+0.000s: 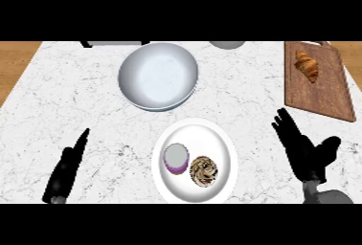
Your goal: Pick the cupcake from the plate and place it in the bowl
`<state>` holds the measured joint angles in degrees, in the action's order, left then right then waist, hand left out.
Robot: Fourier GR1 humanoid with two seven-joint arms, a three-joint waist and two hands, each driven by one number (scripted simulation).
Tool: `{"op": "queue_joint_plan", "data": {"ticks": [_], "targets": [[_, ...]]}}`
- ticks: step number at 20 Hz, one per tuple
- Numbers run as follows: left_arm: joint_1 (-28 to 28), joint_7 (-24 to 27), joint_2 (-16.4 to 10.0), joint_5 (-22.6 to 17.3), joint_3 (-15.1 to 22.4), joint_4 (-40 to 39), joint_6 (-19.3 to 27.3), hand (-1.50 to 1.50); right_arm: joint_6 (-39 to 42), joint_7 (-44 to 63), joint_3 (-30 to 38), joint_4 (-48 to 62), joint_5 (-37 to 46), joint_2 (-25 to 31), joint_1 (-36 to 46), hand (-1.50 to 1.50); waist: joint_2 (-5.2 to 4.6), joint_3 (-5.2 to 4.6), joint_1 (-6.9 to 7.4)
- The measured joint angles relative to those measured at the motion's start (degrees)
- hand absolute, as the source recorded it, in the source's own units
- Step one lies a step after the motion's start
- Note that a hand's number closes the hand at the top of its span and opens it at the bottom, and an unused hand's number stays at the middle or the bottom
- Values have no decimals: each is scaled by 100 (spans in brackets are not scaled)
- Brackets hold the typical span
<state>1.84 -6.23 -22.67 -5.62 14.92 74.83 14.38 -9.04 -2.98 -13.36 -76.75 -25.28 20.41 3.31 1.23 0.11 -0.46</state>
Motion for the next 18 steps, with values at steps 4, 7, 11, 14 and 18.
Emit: {"op": "queue_joint_plan", "data": {"ticks": [4,7,11,14,18], "targets": [[981,68,-733,-27,-474,1188,147,0,-198,-173,-460,-442,321,-515,373,-150,79,171,208],[366,375,-543,-244,-680,1608,179,0,-408,-280,-828,-640,869,-662,934,-150,120,12,247],[-139,559,-378,-569,-979,1846,199,0,-1704,-427,-1059,-743,2077,-845,1221,-150,110,-61,20],[-426,647,-351,-762,-1199,1894,174,0,-2621,-406,-1613,-796,3088,-1170,1208,-150,72,-70,-66],[-650,710,-407,-1005,-1480,1813,50,0,-3513,203,-2400,-757,4466,-1504,1117,-150,38,-76,-144]]}}
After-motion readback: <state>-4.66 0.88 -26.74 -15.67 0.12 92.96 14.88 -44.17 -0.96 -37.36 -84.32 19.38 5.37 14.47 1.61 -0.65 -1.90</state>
